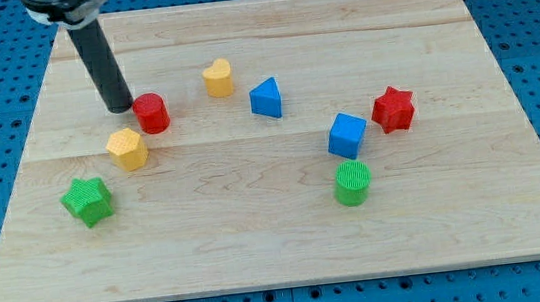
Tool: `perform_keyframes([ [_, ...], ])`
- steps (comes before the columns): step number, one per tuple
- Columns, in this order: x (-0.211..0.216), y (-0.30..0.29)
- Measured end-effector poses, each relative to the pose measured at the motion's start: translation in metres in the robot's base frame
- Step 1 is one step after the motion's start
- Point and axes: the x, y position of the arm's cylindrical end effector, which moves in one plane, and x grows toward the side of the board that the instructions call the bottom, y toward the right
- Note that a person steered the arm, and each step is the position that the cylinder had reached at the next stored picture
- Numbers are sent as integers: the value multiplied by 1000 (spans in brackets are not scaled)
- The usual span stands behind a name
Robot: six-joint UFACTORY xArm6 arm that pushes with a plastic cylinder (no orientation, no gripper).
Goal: Place green circle to the bottom right of the red star
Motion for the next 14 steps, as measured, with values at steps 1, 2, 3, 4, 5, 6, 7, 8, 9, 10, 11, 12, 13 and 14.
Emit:
perform_keyframes([
  [1,2,16],
  [2,-2,-4],
  [3,-22,-8],
  [4,-22,-7],
  [5,-28,-9],
  [6,-27,-17],
  [7,-7,-42],
  [8,32,-54],
  [9,65,-53],
  [10,100,-67],
  [11,133,-93],
  [12,163,-119],
  [13,179,-103],
  [14,185,-49],
])
